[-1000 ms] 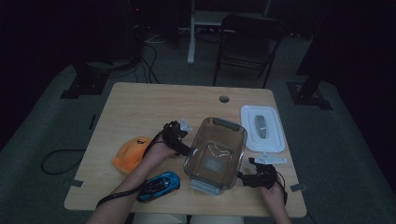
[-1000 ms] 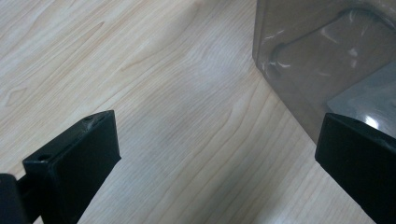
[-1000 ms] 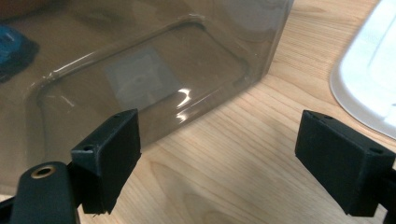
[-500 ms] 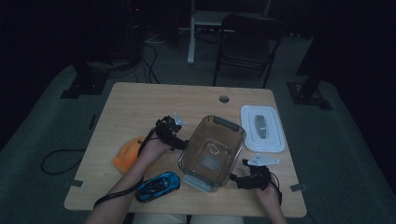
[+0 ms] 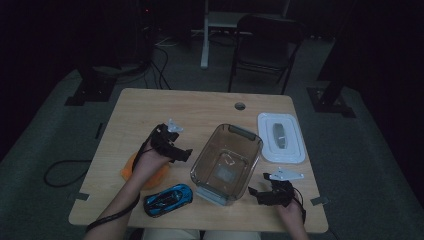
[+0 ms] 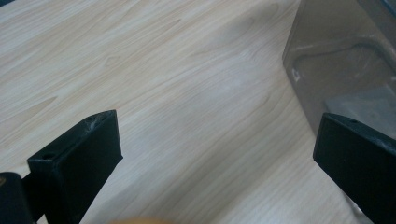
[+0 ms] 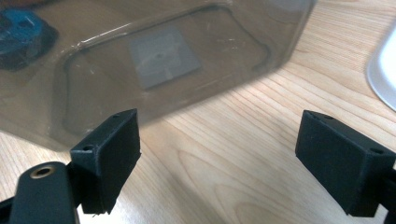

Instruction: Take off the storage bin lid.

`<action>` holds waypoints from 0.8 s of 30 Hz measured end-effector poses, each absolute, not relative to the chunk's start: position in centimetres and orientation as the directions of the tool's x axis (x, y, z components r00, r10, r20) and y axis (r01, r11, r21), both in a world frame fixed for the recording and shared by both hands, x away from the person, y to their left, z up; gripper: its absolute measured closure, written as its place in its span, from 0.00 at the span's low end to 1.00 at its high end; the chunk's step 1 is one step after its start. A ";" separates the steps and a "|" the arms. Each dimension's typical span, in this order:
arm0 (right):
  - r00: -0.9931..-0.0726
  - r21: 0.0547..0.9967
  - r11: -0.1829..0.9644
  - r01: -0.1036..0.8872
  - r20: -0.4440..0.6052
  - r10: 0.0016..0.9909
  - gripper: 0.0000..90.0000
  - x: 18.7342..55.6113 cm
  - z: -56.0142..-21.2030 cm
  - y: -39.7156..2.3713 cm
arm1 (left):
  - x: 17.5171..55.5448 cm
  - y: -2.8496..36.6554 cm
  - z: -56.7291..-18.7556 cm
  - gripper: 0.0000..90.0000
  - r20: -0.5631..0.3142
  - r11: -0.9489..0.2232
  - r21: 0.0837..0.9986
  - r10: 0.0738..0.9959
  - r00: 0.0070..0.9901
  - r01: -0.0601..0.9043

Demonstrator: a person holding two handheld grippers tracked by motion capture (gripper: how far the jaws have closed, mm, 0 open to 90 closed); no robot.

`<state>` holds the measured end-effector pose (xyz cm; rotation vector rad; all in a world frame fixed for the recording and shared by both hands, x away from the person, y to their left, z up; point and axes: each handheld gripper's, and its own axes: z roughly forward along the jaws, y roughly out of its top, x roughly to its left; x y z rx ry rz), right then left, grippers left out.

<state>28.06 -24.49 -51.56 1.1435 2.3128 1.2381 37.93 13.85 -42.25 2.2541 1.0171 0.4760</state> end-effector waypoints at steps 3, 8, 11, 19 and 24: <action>-0.640 0.804 0.306 0.510 0.117 0.760 0.15 27.7 -51.4 -25.0 | 36.9 14.5 -41.9 0.00 0.082 -0.521 0.669 0.760 0.644 0.530; -0.616 0.800 0.295 0.522 0.115 0.779 0.15 27.0 -51.6 -26.1 | 35.8 16.0 -41.5 0.00 0.057 -0.506 0.680 0.758 0.649 0.531; -0.605 0.796 0.295 0.529 0.110 0.789 0.15 26.8 -51.9 -26.5 | 35.1 16.9 -41.4 0.00 0.065 -0.497 0.681 0.773 0.631 0.538; -0.579 0.791 0.292 0.538 0.095 0.810 0.15 26.6 -52.1 -27.4 | 33.5 19.1 -40.6 0.00 0.078 -0.481 0.692 0.791 0.607 0.538; -0.562 0.787 0.291 0.544 0.084 0.823 0.15 26.5 -52.2 -27.9 | 32.9 20.2 -40.3 0.00 0.073 -0.460 0.701 0.807 0.586 0.546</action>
